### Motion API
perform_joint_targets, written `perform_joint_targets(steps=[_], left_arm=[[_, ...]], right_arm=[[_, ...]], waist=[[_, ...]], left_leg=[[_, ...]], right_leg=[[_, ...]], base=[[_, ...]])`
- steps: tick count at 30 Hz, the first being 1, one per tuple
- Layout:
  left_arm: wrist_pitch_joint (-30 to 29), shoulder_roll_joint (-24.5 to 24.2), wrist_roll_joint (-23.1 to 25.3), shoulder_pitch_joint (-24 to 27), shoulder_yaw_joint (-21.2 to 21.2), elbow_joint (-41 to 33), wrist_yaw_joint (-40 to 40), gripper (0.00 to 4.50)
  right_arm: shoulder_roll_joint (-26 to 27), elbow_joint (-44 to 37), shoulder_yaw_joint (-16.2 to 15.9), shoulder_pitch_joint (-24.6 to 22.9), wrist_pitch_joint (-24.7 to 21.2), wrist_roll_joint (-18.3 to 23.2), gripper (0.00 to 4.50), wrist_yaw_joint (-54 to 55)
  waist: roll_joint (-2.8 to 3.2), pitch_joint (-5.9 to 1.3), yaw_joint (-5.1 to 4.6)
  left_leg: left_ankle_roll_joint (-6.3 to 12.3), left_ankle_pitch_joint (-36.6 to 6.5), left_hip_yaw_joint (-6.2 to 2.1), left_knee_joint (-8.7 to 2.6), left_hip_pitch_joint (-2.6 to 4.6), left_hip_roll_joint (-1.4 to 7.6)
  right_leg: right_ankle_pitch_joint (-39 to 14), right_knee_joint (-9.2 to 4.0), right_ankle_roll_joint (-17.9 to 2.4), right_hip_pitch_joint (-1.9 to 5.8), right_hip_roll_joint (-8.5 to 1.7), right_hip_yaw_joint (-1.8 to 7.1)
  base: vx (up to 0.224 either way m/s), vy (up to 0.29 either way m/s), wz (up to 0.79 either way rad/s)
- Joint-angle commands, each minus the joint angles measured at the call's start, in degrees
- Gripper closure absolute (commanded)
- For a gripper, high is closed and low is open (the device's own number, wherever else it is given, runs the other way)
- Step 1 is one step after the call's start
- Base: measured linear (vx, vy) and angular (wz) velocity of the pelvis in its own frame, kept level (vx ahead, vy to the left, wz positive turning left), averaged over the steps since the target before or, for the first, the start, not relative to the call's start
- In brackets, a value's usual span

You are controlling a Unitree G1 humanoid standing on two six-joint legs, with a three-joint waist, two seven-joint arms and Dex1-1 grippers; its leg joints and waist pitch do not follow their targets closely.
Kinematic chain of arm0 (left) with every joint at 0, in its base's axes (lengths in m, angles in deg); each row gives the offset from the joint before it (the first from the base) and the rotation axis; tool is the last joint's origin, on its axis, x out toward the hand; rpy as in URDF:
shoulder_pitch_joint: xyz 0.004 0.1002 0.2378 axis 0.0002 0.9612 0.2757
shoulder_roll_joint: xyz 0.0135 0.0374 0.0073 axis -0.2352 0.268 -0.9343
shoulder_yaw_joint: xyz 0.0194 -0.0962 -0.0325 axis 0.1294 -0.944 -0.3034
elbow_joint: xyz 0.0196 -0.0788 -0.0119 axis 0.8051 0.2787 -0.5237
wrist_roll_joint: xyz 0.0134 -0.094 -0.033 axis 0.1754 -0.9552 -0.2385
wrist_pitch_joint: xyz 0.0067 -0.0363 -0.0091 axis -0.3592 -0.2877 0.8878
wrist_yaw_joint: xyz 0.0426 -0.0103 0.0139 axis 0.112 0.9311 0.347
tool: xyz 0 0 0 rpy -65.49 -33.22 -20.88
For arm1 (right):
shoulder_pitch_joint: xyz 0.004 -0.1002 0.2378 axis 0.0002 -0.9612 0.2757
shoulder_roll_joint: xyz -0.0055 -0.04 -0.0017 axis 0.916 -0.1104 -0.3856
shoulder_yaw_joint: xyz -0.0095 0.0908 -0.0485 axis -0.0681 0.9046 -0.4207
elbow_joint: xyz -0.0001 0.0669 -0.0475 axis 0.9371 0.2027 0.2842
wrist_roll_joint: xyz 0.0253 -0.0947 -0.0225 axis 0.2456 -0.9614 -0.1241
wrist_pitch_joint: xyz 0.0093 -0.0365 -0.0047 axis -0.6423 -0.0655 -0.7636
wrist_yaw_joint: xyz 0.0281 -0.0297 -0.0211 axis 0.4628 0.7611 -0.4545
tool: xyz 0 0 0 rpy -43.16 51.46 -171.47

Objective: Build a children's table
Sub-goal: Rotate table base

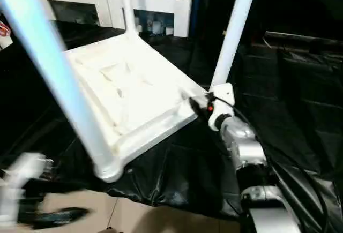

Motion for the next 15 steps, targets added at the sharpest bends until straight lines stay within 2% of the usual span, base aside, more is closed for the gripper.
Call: perform_joint_targets(steps=[1,2,3,5,6,7,9,12,13,14,15], left_arm=[[0.85,-0.55,-2.83,-1.07,-3.41,-0.20,-0.44,0.40],[0.97,-0.20,-3.60,-1.89,-3.67,-0.12,-0.10,0.35],[1.32,1.22,-5.74,-4.58,-4.06,0.12,1.12,0.31],[1.49,3.63,-7.74,-8.22,-3.41,-0.41,3.18,0.24],[1.65,4.50,-8.12,-9.42,-2.99,-0.50,3.85,0.11],[1.60,5.59,-8.64,-10.91,-2.22,-0.64,4.61,0.11],[2.08,8.11,-8.91,-14.38,0.37,-0.42,5.83,0.11],[3.09,11.10,-7.77,-17.78,3.65,1.17,6.55,0.11],[2.95,12.93,-7.74,-19.84,5.86,1.80,6.99,0.11],[2.82,13.44,-7.84,-20.43,6.59,1.93,7.01,0.11],[2.93,13.83,-7.65,-20.98,7.44,2.12,6.84,0.11]], right_arm=[[-0.80,0.78,0.89,0.74,0.78,0.07,1.33,-1.14],[-0.91,0.24,0.62,0.36,0.71,0.08,1.33,-1.70],[-1.31,-1.69,-0.22,-1.01,0.19,0.04,1.33,-3.30],[-2.21,-4.98,-1.28,-3.37,-1.29,-0.43,1.33,-4.36],[-2.57,-5.98,-1.61,-4.14,-1.87,-0.71,1.33,-4.44],[-3.13,-7.67,-1.82,-5.33,-3.43,-0.95,1.33,-4.19],[-4.41,-11.61,-2.20,-8.18,-6.39,-1.54,1.33,-3.59],[-5.29,-13.32,-3.32,-10.24,-6.20,-3.37,1.33,-2.73],[-5.00,-14.00,-3.30,-11.01,-5.97,-3.56,1.33,-2.24],[-4.85,-14.25,-3.21,-11.23,-5.95,-3.52,1.33,-2.10],[-4.63,-14.27,-3.02,-11.28,-5.98,-3.51,1.33,-1.67]], waist=[[0.46,-2.72,-0.21],[0.46,-2.71,-0.15],[0.18,-2.74,-0.11],[0.27,-2.82,0.52],[0.13,-2.96,0.62],[-0.21,-3.00,0.56],[-0.10,-3.04,0.82],[-0.37,-3.00,0.86],[-0.31,-2.85,0.61],[-0.33,-2.85,0.64],[-0.63,-2.86,0.55]], left_leg=[[1.24,-13.93,0.35,-4.09,0.62,0.50],[1.27,-13.90,0.33,-4.08,0.55,0.50],[1.41,-13.66,0.36,-4.06,0.46,0.50],[1.41,-13.16,0.61,-3.82,0.94,0.59],[1.35,-11.19,0.46,-3.80,0.40,0.54],[1.36,-10.31,0.44,-3.76,0.30,0.52],[1.07,-9.87,0.49,-3.61,0.56,0.45],[0.64,-10.95,0.46,-3.70,0.32,0.39],[0.18,-12.23,0.46,-3.78,0.28,0.31],[-0.09,-12.84,0.50,-3.76,0.47,0.34],[-0.21,-13.21,0.45,-3.80,0.42,0.33]], right_leg=[[-9.61,-3.65,-11.55,2.22,-1.40,2.08],[-9.26,-3.55,-11.70,2.29,-1.41,2.07],[-8.76,-3.46,-11.87,2.39,-1.45,2.08],[-7.39,-3.39,-12.42,2.09,-1.47,2.23],[-5.49,-2.97,-12.51,2.71,-1.51,2.18],[-4.54,-2.85,-12.35,2.82,-1.46,2.13],[-4.56,-2.92,-12.02,2.77,-1.43,2.26],[-6.51,-3.12,-11.24,2.88,-1.58,2.26],[-9.06,-3.48,-10.62,2.89,-1.65,2.34],[-10.19,-3.61,-10.39,2.76,-1.71,2.40],[-11.42,-3.68,-9.99,2.83,-1.81,2.48]], base=[[0.000,0.000,0.00],[0.000,0.000,0.00],[0.000,0.000,0.00],[0.000,0.000,0.00],[0.000,0.000,0.00],[0.000,0.000,0.00],[0.000,0.000,0.00],[0.000,0.000,0.00],[0.000,0.000,0.00],[0.000,0.000,0.00],[0.000,0.000,0.00]])
